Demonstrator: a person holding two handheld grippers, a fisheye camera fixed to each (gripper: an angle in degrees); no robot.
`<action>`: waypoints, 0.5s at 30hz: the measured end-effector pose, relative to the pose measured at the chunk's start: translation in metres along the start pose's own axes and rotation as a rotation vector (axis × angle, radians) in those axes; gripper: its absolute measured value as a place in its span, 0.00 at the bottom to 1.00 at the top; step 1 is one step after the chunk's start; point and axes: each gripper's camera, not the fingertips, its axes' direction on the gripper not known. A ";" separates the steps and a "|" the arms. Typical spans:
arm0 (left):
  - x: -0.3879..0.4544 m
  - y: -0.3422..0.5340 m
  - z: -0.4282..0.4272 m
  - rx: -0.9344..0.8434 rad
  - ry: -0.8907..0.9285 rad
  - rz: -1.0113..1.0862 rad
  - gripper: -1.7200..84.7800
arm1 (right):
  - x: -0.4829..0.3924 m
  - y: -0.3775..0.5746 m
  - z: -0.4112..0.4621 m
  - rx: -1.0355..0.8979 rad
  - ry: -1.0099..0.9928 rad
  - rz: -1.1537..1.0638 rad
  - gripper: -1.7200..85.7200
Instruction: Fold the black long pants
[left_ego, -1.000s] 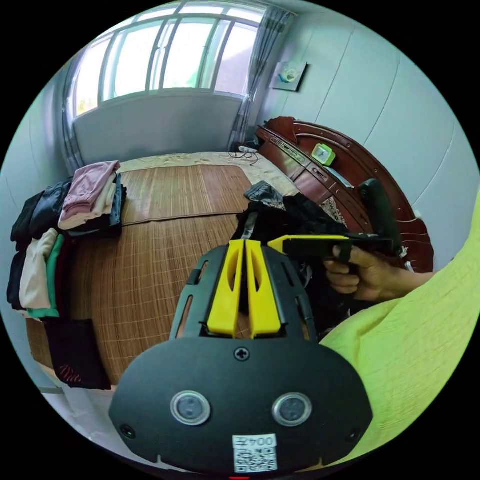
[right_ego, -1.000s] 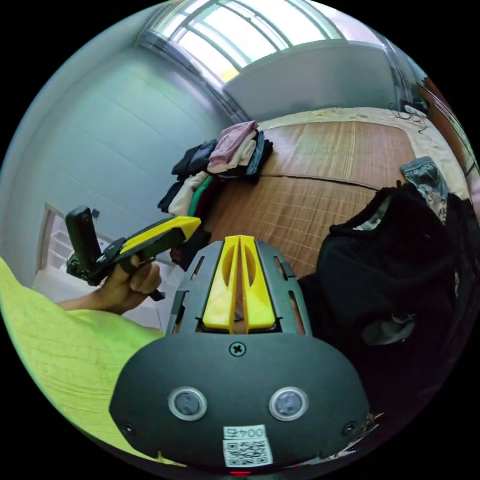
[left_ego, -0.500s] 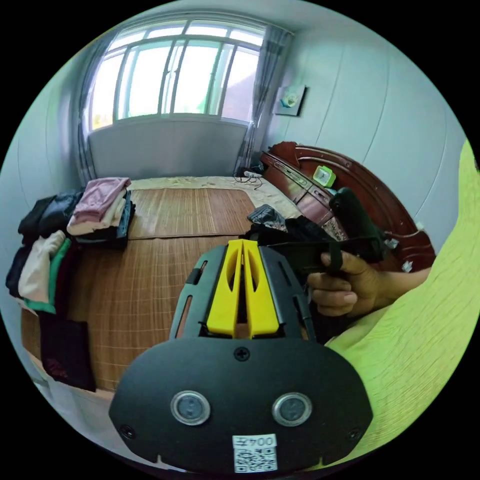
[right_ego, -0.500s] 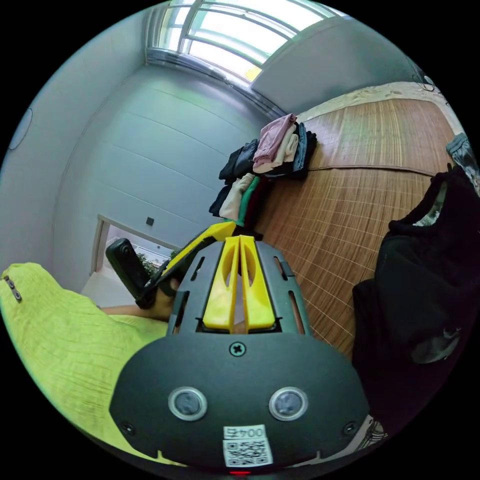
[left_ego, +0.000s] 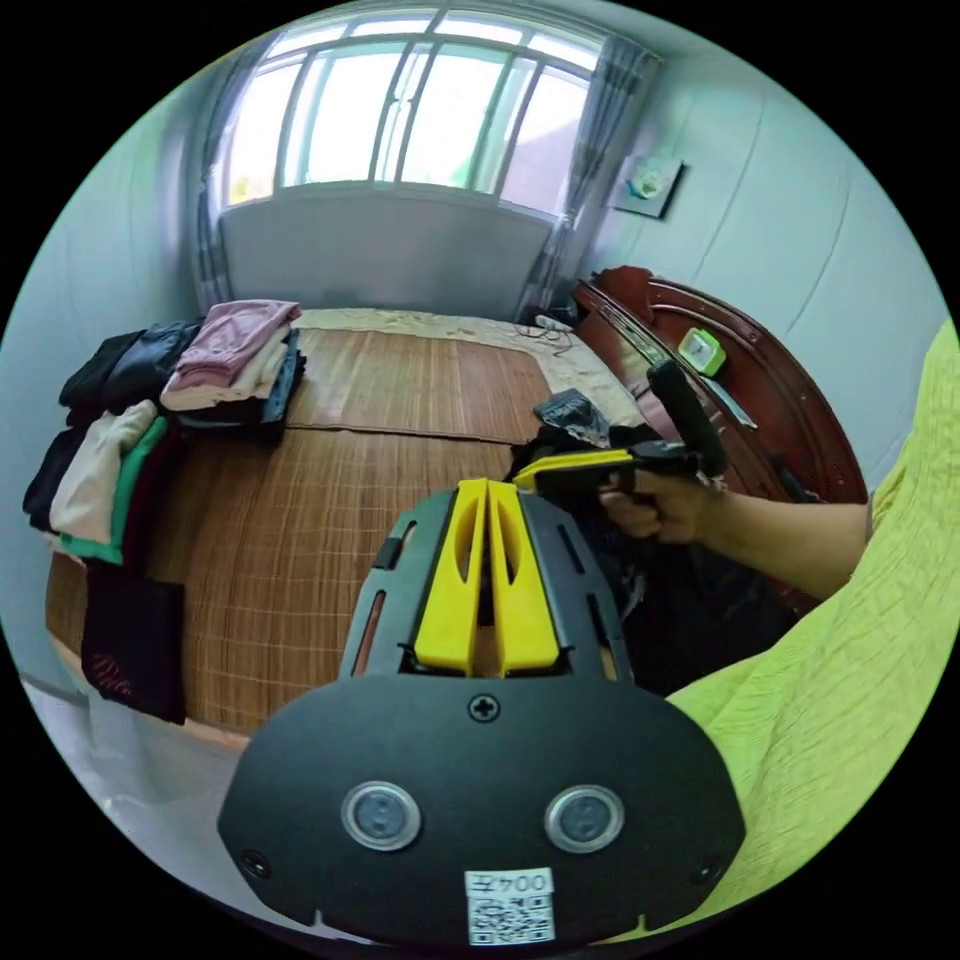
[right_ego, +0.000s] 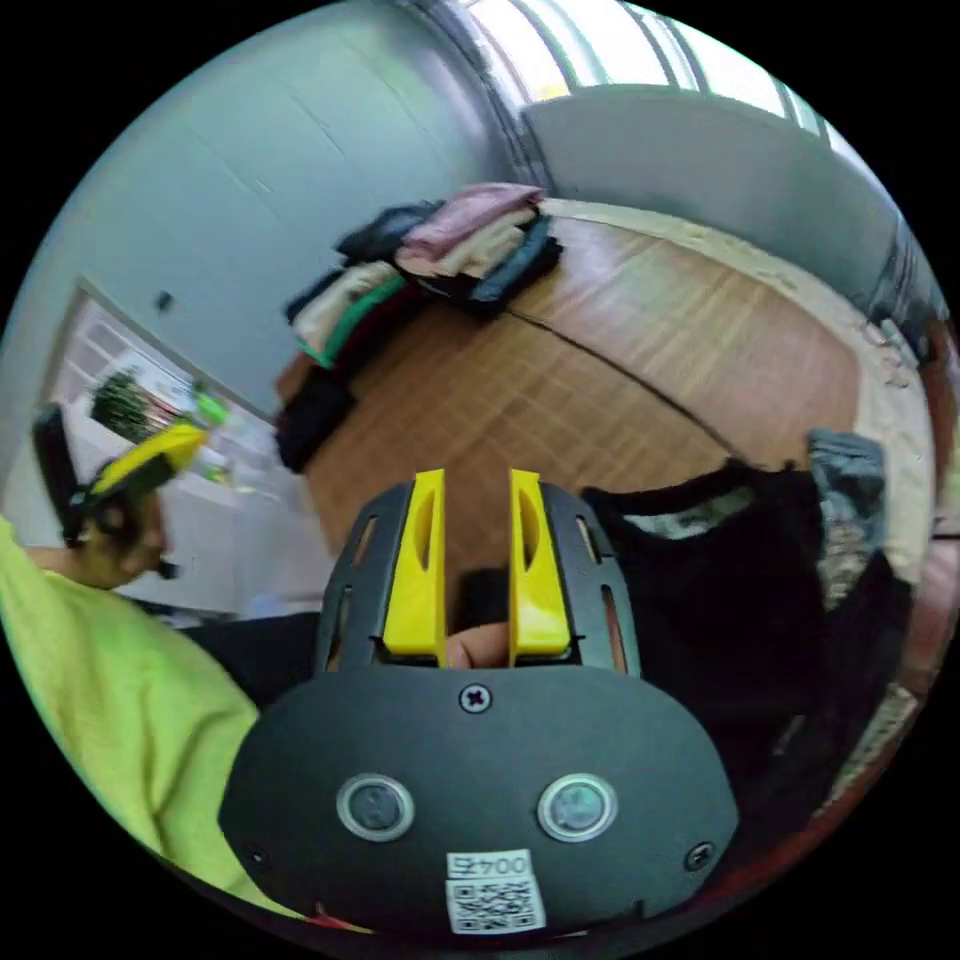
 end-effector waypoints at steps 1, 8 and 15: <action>-0.007 0.002 -0.006 -0.008 -0.036 -0.033 0.02 | 0.011 -0.006 0.006 -0.041 0.075 -0.012 0.18; -0.038 0.033 -0.062 -0.057 -0.300 -0.224 0.03 | 0.131 -0.032 0.080 -0.545 0.617 -0.114 0.22; -0.045 0.055 -0.105 -0.064 -0.399 -0.402 0.04 | 0.153 0.035 0.088 -0.633 0.574 0.136 0.07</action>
